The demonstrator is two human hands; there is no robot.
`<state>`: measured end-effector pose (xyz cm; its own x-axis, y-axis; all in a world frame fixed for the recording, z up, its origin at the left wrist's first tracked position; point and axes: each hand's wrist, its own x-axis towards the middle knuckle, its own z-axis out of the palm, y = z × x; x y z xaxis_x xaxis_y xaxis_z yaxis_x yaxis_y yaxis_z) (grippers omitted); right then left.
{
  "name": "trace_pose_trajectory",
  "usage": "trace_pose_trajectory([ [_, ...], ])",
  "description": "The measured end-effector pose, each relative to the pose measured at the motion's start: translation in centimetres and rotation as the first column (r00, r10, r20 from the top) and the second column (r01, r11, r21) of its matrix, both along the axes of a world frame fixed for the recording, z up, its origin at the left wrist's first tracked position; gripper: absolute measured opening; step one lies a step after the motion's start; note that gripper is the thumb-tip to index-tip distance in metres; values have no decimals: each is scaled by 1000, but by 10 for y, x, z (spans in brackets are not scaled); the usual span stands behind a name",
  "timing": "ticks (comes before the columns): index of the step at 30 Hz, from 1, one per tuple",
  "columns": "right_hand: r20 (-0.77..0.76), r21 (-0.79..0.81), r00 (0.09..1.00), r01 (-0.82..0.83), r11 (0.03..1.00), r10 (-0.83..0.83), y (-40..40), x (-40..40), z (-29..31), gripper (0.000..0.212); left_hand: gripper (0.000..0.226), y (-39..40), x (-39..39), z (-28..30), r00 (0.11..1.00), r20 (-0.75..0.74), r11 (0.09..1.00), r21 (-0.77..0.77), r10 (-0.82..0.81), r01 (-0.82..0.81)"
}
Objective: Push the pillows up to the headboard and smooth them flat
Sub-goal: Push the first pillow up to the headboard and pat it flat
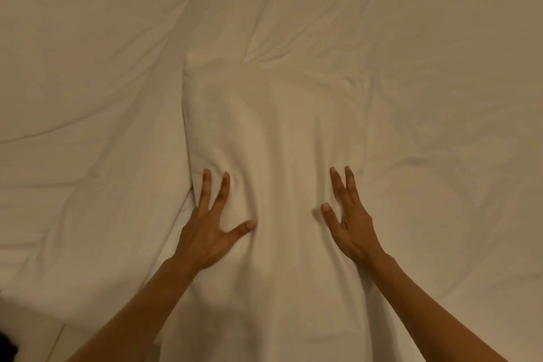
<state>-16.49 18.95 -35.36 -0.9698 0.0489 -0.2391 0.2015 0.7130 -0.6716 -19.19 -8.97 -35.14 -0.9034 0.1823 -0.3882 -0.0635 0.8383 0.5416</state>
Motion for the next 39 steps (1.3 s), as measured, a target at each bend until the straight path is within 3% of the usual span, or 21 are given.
trace_pose_trajectory([
  [4,112,112,988,-115,987,102,1,4,-12,97,111,-6,-2,-13,999,34,996,-79,-35,38],
  [8,162,169,981,-137,976,110,6,-1,-28,104,119,-9,-10,-29,998,52,996,-83,26,-22],
  [19,98,84,992,-87,993,78,6,1,-31,100,124,-7,-7,-18,983,160,995,32,88,-94],
  [27,90,61,994,-61,996,56,7,1,-31,99,127,6,-4,-12,973,127,971,113,195,-209],
  [32,65,4,998,-19,1000,19,9,1,-19,88,125,14,-9,9,984,83,957,229,160,-175],
  [39,128,34,991,-36,999,31,9,0,-24,93,126,2,-5,-18,983,147,983,131,107,-126],
])
